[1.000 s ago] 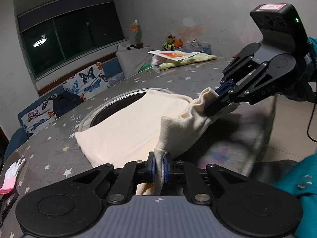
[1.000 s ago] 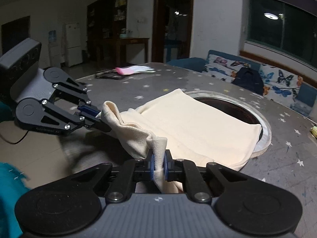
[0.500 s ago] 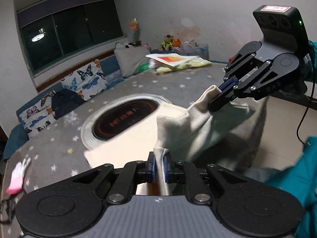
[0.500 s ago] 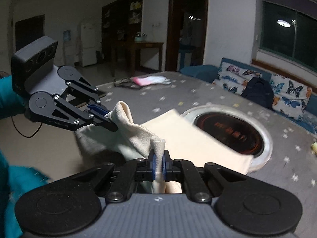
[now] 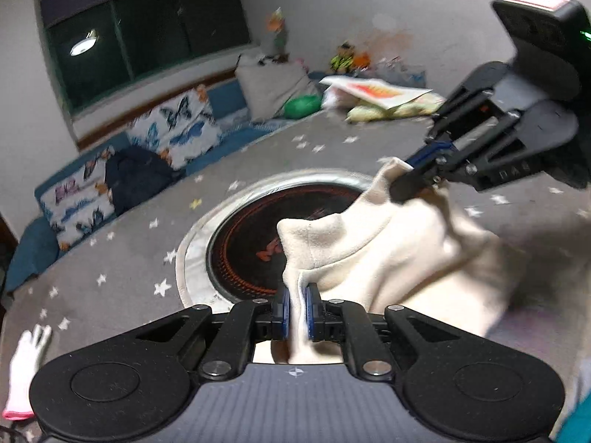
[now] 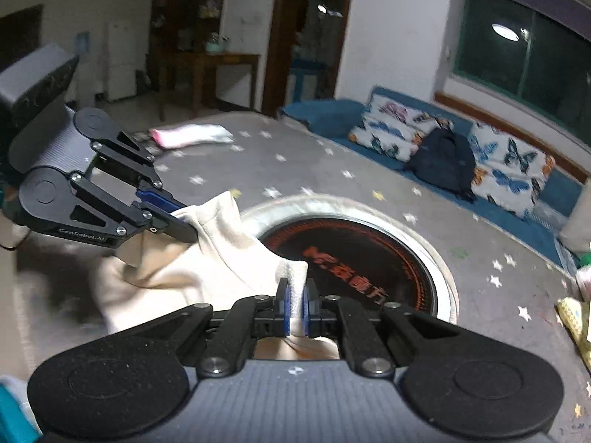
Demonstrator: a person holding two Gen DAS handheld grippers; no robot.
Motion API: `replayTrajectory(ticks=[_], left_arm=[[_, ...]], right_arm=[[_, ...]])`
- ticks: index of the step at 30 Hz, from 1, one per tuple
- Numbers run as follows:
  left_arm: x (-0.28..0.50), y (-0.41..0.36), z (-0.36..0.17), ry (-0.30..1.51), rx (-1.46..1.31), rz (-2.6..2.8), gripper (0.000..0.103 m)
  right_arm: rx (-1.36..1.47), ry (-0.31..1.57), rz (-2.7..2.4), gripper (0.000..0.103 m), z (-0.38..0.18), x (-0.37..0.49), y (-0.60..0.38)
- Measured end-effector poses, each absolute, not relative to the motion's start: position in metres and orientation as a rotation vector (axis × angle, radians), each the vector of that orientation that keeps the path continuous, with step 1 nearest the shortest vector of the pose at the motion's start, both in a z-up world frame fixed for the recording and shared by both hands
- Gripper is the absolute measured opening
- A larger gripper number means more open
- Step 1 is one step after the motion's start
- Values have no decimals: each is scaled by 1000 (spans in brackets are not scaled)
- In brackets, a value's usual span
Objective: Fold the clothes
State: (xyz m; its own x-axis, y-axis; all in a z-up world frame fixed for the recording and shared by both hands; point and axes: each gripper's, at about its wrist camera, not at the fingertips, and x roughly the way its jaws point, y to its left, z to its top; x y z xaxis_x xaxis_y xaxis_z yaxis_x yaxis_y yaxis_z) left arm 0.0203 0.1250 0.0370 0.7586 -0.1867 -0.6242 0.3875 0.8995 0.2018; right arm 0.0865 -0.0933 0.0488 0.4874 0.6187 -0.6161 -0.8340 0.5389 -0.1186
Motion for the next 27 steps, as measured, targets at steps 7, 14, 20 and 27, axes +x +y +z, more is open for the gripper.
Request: replayTrajectory(ticks=[7,14,20,27], left_arm=[[57,133,4,698,329,-191,20],[50,156,7,675,286,-59,22],[9,119,21,627,243,-216,22],[-7,67,3,644,217,-396,23]], right_arm=[[-381,628,793,11,-2,120,-76],[-299,609,721,12,10,114,-116],[-220,704,727,12,4,105,-147],[-207,690,779,15,0,106,-127]])
